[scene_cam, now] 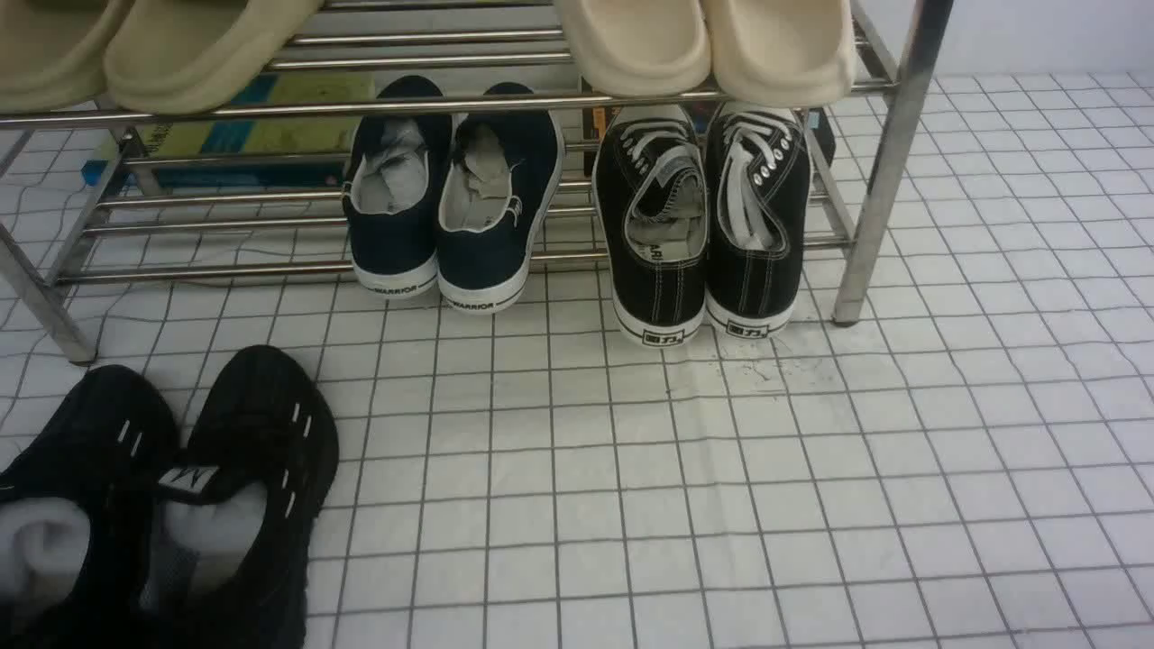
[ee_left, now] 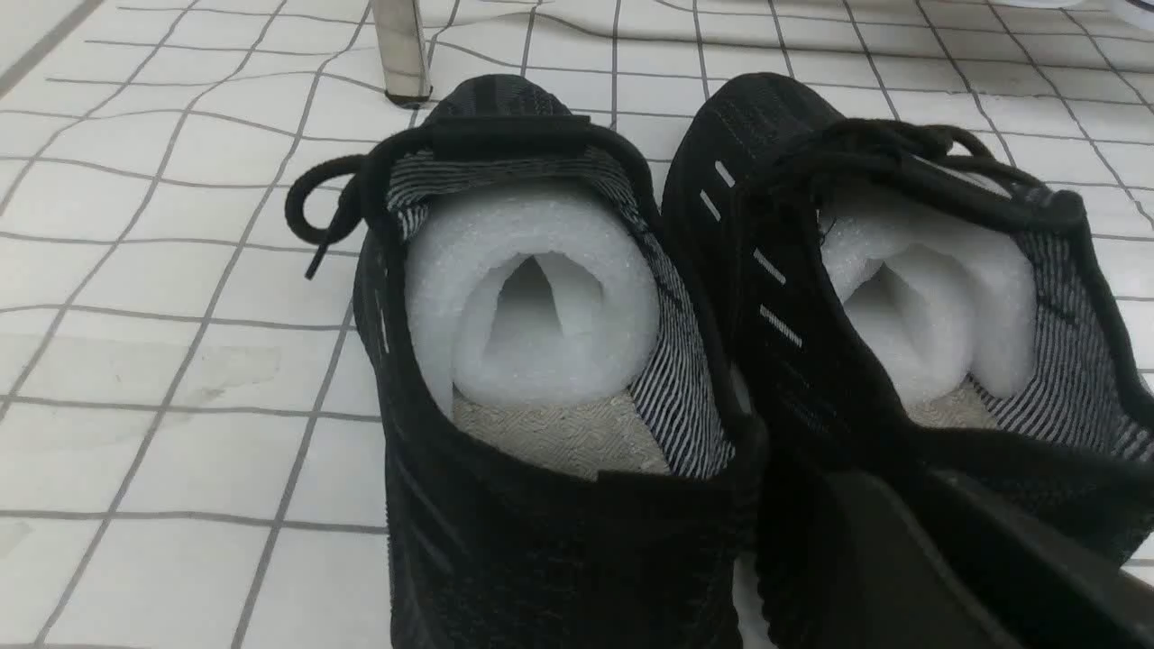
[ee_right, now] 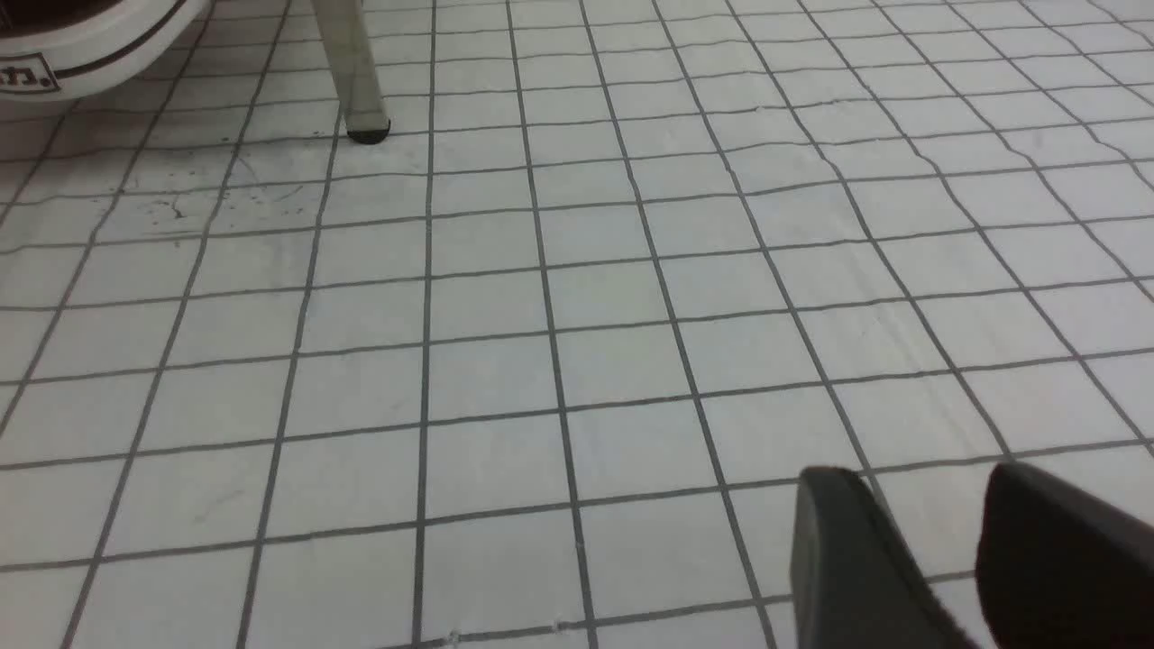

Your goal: Take the shoes off the shelf with your hand from the white checkered tablecloth.

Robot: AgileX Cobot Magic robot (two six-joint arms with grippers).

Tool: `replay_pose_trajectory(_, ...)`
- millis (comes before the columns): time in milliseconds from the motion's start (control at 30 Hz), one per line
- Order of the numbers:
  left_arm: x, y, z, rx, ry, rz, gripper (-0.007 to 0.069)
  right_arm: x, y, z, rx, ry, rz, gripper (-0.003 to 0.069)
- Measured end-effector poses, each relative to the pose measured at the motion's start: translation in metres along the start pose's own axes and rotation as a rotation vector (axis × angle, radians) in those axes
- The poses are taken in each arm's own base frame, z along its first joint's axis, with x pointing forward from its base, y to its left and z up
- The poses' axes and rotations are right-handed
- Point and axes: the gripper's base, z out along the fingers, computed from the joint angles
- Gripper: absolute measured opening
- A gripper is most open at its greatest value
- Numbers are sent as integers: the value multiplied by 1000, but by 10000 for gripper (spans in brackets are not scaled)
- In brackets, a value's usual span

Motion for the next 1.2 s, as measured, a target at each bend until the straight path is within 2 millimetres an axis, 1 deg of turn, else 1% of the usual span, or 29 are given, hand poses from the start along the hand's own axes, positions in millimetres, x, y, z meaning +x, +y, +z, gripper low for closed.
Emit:
replay_pose_trajectory(900, 0, 0, 0, 0, 0, 1, 125, 0, 0, 0, 5, 0, -13, 239)
replay_pose_trajectory(1000, 0, 0, 0, 0, 0, 1, 127, 0, -4, 0, 47, -2, -116, 239)
replay_pose_trajectory(1033, 0, 0, 0, 0, 0, 1, 127, 0, -5, 0, 51, -2, -125, 239)
replay_pose_trajectory(1067, 0, 0, 0, 0, 0, 1, 128, -1, -7, 0, 80, -2, -197, 239)
replay_pose_trajectory(1100, 0, 0, 0, 0, 0, 1, 128, -1, -7, 0, 80, -2, -197, 239)
replay_pose_trajectory(1133, 0, 0, 0, 0, 0, 1, 128, -1, -10, -1, 111, 0, -270, 239)
replay_pose_trajectory(1200, 0, 0, 0, 0, 0, 1, 132, -2, -13, -1, 141, 3, -341, 239)
